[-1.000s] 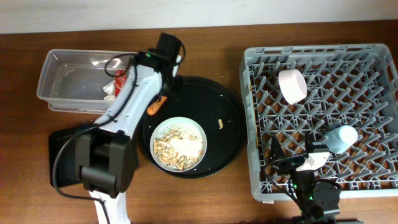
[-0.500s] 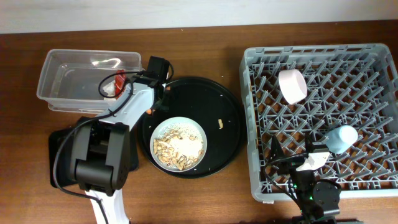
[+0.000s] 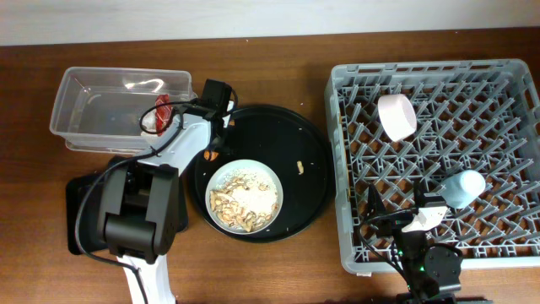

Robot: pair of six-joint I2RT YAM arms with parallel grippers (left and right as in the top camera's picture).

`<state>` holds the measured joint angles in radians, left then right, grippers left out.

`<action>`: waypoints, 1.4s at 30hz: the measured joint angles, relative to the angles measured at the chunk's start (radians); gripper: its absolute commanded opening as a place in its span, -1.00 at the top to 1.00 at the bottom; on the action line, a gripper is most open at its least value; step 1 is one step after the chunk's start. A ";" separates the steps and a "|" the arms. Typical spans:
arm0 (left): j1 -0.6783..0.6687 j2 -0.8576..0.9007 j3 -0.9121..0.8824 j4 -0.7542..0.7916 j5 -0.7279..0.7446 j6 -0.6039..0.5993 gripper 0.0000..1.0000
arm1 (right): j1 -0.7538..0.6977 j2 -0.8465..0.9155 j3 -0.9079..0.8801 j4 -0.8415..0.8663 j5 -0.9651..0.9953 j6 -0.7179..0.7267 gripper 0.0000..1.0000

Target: Sort waste into correct bins and load items into the dishwasher rack

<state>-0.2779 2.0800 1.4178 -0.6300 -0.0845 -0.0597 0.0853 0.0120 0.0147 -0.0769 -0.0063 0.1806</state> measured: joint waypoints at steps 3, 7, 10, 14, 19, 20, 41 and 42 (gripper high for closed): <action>-0.002 0.000 0.002 -0.002 0.008 -0.001 0.60 | 0.000 0.000 0.000 0.000 0.000 0.000 -0.96; -0.003 0.013 0.044 -0.085 0.014 0.003 0.75 | 0.000 0.000 0.000 0.000 0.000 0.000 -0.96; -0.001 0.039 0.160 -0.263 0.026 0.003 0.81 | 0.000 0.000 0.000 0.000 0.000 0.000 -0.96; 0.007 0.046 0.443 -0.516 0.029 0.003 1.00 | 0.000 -0.002 0.000 0.000 0.000 0.000 -0.96; 0.012 0.023 0.684 -0.772 0.029 0.004 0.99 | -0.001 -0.002 0.000 0.000 0.000 0.000 -0.97; 0.012 0.008 0.704 -0.811 0.029 0.003 1.00 | -0.001 -0.002 0.000 0.000 0.000 0.000 -0.96; 0.446 -0.667 -0.086 -0.654 -0.021 -0.389 0.99 | -0.001 -0.002 -0.001 0.001 -0.003 0.000 -0.96; 0.488 -0.676 -0.177 -0.571 0.022 -0.410 0.99 | -0.001 -0.002 -0.001 0.002 -0.003 0.000 -0.97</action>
<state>0.2104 1.4040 1.2411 -1.2007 -0.0628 -0.4702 0.0845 0.0101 0.0135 -0.0753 -0.0093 0.1802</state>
